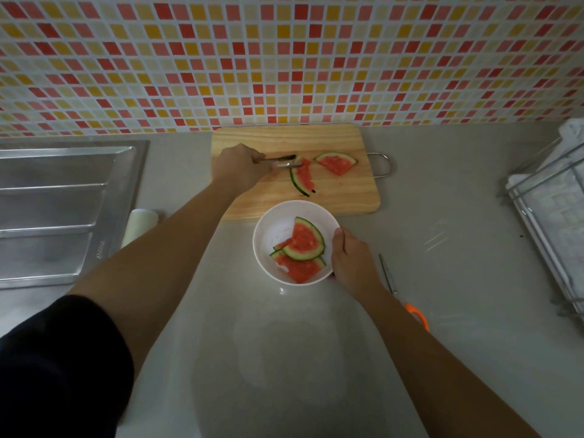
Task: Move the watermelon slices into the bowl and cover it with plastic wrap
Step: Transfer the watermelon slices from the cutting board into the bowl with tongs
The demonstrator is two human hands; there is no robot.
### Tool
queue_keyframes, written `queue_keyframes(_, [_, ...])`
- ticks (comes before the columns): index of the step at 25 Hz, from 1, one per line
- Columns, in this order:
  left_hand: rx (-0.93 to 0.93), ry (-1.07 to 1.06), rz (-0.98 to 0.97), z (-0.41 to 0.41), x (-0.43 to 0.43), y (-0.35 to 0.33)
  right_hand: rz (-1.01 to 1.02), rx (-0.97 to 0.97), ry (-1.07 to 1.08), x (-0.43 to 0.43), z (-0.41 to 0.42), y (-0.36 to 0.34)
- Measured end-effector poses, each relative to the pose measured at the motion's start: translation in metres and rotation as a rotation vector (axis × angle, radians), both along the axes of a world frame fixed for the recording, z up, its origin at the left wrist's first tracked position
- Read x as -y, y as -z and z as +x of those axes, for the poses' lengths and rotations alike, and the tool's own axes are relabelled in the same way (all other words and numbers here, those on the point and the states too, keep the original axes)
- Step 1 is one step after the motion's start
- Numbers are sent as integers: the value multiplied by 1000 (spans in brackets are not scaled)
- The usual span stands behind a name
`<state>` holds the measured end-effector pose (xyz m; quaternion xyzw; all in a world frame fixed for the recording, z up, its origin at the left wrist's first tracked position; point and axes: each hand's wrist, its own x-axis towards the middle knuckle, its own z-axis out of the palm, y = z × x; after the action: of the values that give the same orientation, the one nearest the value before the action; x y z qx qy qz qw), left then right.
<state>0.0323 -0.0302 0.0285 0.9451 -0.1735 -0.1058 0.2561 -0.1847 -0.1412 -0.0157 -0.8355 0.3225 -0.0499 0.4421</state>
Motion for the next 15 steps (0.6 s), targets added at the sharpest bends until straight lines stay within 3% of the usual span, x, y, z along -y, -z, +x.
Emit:
queue_keyframes(10, [136,18,24,-20,21,4,2,4,5,1,2,1])
queue_keyframes(15, [28,-38,-162,-14,12,8,-41,5,-19,2,1,1])
